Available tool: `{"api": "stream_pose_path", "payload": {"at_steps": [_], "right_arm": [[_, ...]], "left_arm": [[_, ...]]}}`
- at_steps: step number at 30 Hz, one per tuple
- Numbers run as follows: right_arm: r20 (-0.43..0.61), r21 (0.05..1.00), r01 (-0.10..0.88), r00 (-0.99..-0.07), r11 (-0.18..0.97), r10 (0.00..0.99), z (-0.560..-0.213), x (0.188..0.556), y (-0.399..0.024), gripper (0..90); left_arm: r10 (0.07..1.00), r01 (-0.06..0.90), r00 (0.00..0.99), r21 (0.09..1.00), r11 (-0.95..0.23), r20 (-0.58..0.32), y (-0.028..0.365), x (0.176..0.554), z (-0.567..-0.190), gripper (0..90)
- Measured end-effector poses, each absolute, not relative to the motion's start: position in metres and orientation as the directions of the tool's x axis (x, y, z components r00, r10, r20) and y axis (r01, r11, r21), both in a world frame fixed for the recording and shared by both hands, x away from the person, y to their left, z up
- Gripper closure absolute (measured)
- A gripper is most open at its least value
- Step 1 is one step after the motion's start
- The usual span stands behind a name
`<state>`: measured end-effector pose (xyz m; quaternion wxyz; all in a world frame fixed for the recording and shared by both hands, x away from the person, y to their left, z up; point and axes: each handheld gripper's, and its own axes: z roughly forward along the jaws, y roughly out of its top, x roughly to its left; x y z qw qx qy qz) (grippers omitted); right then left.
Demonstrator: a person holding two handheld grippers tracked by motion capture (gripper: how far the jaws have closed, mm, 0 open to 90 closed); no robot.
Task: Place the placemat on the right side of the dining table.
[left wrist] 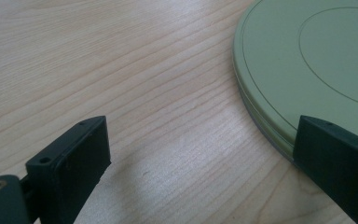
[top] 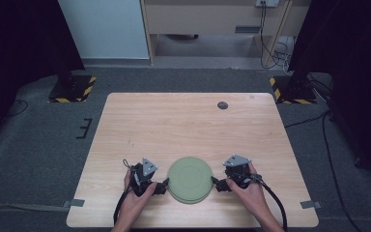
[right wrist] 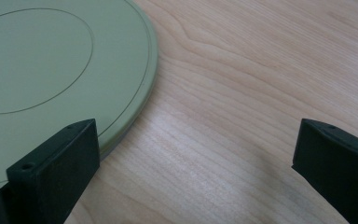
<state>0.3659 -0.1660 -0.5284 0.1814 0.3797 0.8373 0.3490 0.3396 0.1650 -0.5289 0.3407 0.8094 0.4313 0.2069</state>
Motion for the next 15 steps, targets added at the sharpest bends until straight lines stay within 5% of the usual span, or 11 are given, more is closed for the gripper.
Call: {"api": "stream_pose_path", "payload": {"at_steps": [15], "right_arm": [[-0.050,0.729,0.496,-0.649,0.472,0.760,-0.5262,0.3610,-0.1647,7.9]], "left_arm": [[0.841,0.552,0.540,0.735,-0.394,0.045,0.1631,0.3376,-0.5271,4.5]]}}
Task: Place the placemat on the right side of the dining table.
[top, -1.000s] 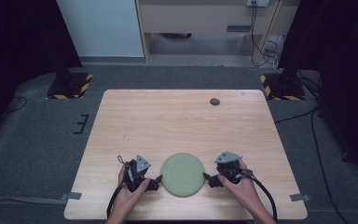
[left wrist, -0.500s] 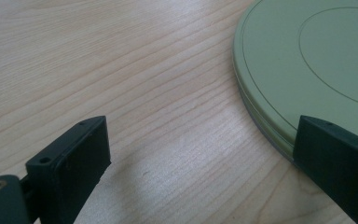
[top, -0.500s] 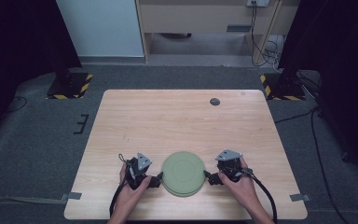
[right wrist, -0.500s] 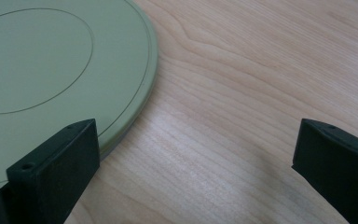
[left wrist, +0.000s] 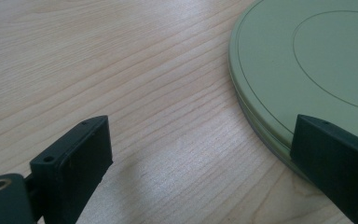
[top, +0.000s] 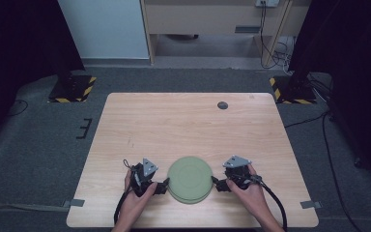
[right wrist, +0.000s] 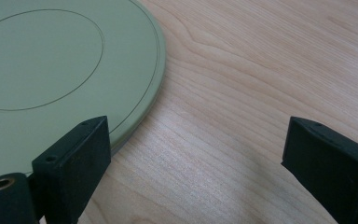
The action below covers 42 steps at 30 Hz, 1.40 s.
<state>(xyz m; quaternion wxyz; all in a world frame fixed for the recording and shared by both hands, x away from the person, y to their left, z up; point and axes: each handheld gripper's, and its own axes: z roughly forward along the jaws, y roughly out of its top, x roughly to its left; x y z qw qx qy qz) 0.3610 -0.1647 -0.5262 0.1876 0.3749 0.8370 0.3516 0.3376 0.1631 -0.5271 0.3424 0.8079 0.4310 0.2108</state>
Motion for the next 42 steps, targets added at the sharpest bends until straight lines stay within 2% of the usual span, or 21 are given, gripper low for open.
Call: {"api": "stream_pose_path", "payload": {"at_steps": [4,15,19,25,42], "right_arm": [[-0.068,0.728,0.495,-0.637,0.475,0.768,-0.527,0.362,-0.163,3.7],[-0.080,0.735,0.510,-0.588,0.446,0.805,-0.529,0.371,-0.164,3.9],[-0.066,0.735,0.514,-0.594,0.441,0.802,-0.528,0.369,-0.165,7.1],[-0.044,0.726,0.514,-0.628,0.457,0.777,-0.526,0.361,-0.164,6.5],[-0.056,0.734,0.527,-0.582,0.429,0.811,-0.528,0.369,-0.161,3.9]], "left_arm": [[0.842,0.553,0.537,0.733,-0.396,0.050,0.162,0.339,-0.527,3.1],[0.850,0.552,0.523,0.738,-0.388,0.056,0.160,0.346,-0.528,2.2],[0.851,0.553,0.522,0.739,-0.385,0.053,0.160,0.344,-0.528,3.2],[0.850,0.553,0.524,0.738,-0.387,0.054,0.160,0.342,-0.528,4.3],[0.864,0.547,0.498,0.746,-0.379,0.074,0.158,0.349,-0.528,2.2]]}}
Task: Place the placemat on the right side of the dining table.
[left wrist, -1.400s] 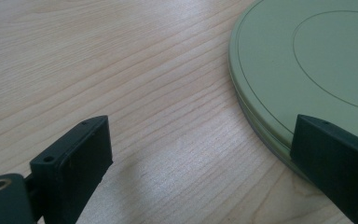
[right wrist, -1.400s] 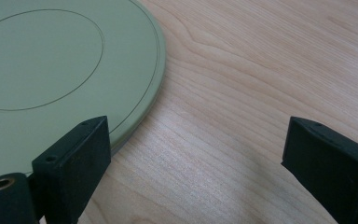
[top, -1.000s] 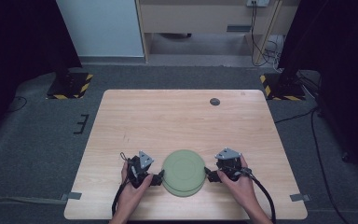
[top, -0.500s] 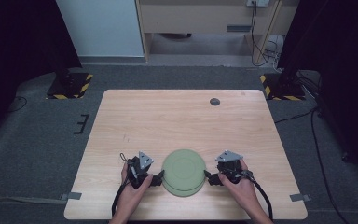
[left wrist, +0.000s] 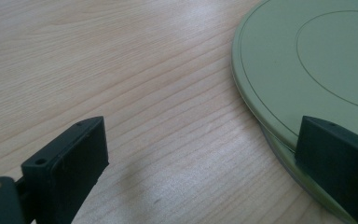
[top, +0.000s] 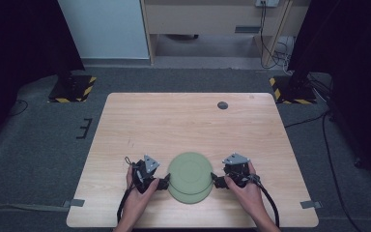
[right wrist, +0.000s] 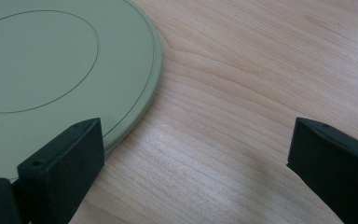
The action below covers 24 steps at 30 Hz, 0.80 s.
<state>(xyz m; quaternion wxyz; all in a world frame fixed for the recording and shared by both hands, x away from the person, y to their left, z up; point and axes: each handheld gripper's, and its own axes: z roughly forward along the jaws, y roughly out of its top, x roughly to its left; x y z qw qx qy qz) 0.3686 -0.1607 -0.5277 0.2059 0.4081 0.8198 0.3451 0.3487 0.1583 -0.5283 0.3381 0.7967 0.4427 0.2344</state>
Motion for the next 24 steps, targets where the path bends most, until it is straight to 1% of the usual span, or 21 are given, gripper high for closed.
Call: {"api": "stream_pose_path", "payload": {"at_steps": [3,10,12,13,17,19,23,24], "right_arm": [[-0.051,0.733,0.531,-0.582,0.426,0.812,-0.5271,0.3670,-0.1608,6.6],[-0.034,0.726,0.525,-0.618,0.444,0.786,-0.5258,0.3616,-0.1595,6.3],[-0.041,0.727,0.523,-0.615,0.446,0.788,-0.5258,0.3613,-0.1588,5.4],[-0.039,0.725,0.526,-0.613,0.445,0.789,-0.5264,0.3629,-0.1594,3.3],[-0.039,0.728,0.527,-0.607,0.438,0.794,-0.5269,0.3647,-0.1595,3.0],[-0.045,0.731,0.531,-0.589,0.429,0.807,-0.5271,0.3676,-0.1590,2.3],[-0.044,0.734,0.532,-0.582,0.421,0.812,-0.5276,0.3697,-0.1586,2.7],[-0.039,0.734,0.535,-0.583,0.419,0.811,-0.5274,0.3691,-0.1588,4.3]], "left_arm": [[0.864,0.550,0.500,0.747,-0.374,0.064,0.1589,0.3477,-0.5284,3.8],[0.864,0.556,0.500,0.744,-0.370,0.056,0.1586,0.3454,-0.5286,5.0],[0.866,0.558,0.497,0.743,-0.369,0.057,0.1584,0.3458,-0.5286,4.6],[0.866,0.557,0.497,0.743,-0.371,0.060,0.1582,0.3466,-0.5284,3.8],[0.868,0.559,0.493,0.743,-0.369,0.060,0.1579,0.3489,-0.5289,2.3],[0.871,0.559,0.488,0.744,-0.365,0.061,0.1577,0.3498,-0.5292,1.6],[0.872,0.559,0.486,0.747,-0.361,0.057,0.1581,0.3494,-0.5293,2.5],[0.872,0.560,0.486,0.747,-0.359,0.054,0.1582,0.3490,-0.5292,3.3]]}}
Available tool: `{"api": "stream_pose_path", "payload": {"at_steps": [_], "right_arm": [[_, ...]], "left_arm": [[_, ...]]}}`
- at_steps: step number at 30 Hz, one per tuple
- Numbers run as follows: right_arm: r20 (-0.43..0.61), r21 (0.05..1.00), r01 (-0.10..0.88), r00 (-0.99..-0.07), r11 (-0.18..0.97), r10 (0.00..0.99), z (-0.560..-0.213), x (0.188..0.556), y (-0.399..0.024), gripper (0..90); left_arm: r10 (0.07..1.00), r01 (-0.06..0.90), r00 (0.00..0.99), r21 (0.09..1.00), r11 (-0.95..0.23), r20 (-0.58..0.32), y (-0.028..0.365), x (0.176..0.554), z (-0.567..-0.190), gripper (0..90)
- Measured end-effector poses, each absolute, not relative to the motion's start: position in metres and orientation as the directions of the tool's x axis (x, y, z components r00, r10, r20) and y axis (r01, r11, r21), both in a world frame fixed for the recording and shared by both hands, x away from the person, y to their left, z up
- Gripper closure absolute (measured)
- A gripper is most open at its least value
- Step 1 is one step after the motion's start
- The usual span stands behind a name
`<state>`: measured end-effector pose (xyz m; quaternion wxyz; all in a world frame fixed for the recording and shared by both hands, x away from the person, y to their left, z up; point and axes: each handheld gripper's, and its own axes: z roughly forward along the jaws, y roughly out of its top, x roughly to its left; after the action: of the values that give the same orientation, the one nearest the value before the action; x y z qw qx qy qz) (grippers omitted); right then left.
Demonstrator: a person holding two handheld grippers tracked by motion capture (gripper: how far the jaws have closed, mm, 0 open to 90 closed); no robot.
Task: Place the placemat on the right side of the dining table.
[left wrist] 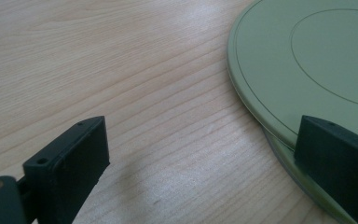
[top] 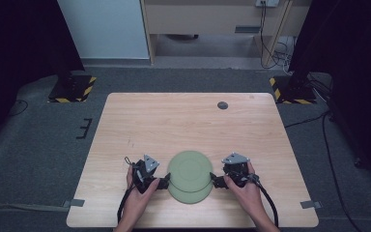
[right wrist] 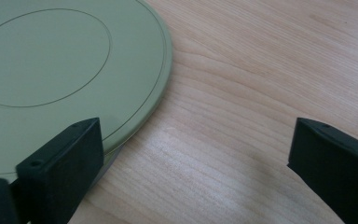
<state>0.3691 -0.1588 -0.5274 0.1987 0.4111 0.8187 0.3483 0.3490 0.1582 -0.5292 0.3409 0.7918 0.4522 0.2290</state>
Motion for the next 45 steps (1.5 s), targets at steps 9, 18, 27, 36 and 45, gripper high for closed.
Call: {"api": "stream_pose_path", "payload": {"at_steps": [9,18,27,36,45], "right_arm": [[-0.040,0.732,0.532,-0.589,0.425,0.807,-0.527,0.368,-0.158,4.5],[0.005,0.730,0.556,-0.585,0.397,0.811,-0.523,0.368,-0.161,6.5],[0.014,0.681,0.575,-0.630,0.454,0.777,-0.501,0.382,-0.160,7.2],[0.037,0.635,0.573,-0.693,0.518,0.720,-0.491,0.416,-0.138,12.0],[0.138,0.593,0.622,-0.705,0.512,0.696,-0.507,0.438,-0.127,15.5]], "left_arm": [[0.874,0.555,0.481,0.749,-0.362,0.066,0.156,0.351,-0.529,2.6],[0.870,0.565,0.492,0.749,-0.346,0.030,0.159,0.346,-0.529,4.0],[0.856,0.563,0.516,0.742,-0.363,0.028,0.154,0.344,-0.530,4.3],[0.858,0.561,0.513,0.744,-0.362,0.031,0.154,0.345,-0.530,4.2],[0.838,0.549,0.546,0.742,-0.385,0.031,0.149,0.338,-0.529,4.2]]}}
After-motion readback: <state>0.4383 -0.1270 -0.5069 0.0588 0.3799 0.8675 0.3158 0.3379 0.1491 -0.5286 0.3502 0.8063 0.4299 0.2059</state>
